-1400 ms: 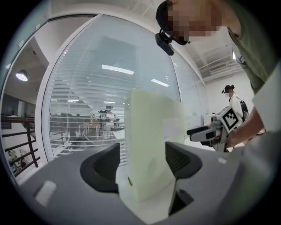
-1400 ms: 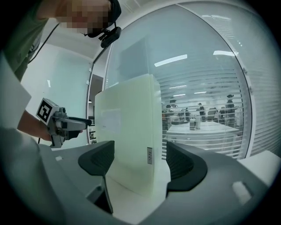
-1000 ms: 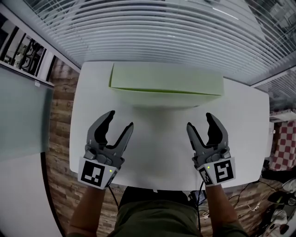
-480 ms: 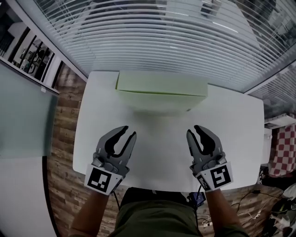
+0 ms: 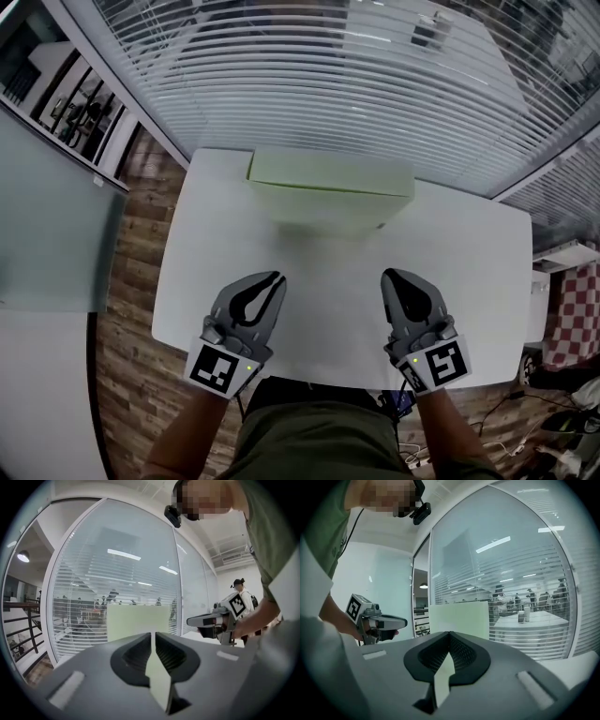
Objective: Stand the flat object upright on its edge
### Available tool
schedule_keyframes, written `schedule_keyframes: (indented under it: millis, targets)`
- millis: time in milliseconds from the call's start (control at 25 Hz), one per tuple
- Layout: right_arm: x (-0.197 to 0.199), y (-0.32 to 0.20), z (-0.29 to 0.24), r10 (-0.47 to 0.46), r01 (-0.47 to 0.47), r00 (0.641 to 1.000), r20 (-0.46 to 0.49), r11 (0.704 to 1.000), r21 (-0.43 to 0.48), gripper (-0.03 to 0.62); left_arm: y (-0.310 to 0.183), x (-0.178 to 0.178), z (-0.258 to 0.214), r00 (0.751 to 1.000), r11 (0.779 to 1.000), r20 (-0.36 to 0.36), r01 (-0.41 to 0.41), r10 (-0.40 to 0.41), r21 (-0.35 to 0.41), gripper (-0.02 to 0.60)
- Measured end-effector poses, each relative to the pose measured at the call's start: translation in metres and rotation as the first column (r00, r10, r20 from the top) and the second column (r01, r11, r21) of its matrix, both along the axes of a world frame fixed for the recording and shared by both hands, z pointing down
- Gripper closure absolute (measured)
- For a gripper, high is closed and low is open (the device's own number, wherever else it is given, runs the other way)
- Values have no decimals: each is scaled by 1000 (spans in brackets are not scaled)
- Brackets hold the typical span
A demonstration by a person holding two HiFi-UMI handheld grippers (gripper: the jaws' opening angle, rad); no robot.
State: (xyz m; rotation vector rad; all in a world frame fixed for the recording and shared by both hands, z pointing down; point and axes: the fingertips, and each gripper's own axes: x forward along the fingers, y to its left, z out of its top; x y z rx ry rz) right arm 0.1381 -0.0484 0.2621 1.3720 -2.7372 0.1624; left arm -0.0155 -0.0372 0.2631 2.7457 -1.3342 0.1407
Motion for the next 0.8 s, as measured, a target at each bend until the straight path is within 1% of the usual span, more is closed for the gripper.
schedule_keyframes:
  millis: [440,800]
  targets:
    - [-10,7,5,-53,55,998,25,997,-58,582,6,6,-4,1000,1000,-7,12,-12,-8,581]
    - [-5,7,13,-51,53,998,27,995,-90,583,6,12,-3,1000,1000,-15,12,-12,-14,581]
